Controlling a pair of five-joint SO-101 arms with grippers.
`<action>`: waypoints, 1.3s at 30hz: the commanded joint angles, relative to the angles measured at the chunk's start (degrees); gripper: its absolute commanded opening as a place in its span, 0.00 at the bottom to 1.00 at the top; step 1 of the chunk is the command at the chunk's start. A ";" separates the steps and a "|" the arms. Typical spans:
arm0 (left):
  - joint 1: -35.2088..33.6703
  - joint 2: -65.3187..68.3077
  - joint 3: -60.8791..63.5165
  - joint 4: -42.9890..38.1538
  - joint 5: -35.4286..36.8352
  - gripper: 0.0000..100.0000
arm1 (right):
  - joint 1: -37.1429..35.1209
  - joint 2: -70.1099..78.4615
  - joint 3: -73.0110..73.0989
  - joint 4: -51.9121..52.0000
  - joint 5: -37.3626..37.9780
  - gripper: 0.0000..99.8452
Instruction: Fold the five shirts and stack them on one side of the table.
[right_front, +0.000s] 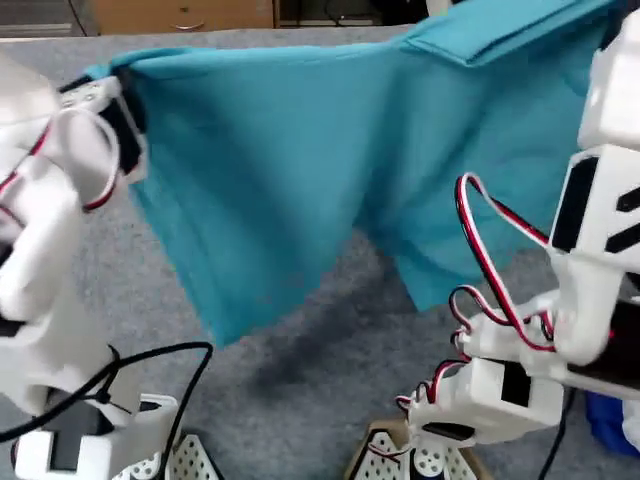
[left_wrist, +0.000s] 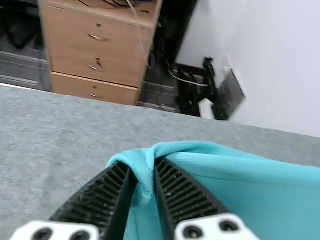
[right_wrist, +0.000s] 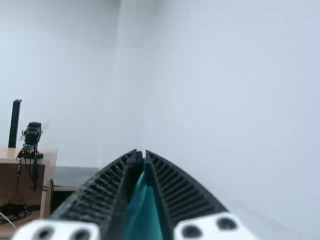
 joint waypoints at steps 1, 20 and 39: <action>-2.37 1.10 0.44 0.26 -1.76 0.02 | 0.04 0.75 4.44 -2.64 0.44 0.01; -4.31 23.78 -10.37 -15.38 -1.93 0.02 | -6.29 8.75 22.64 -25.49 8.09 0.01; -2.55 19.03 6.68 0.53 -2.64 0.02 | -23.52 32.04 22.99 28.66 -4.48 0.16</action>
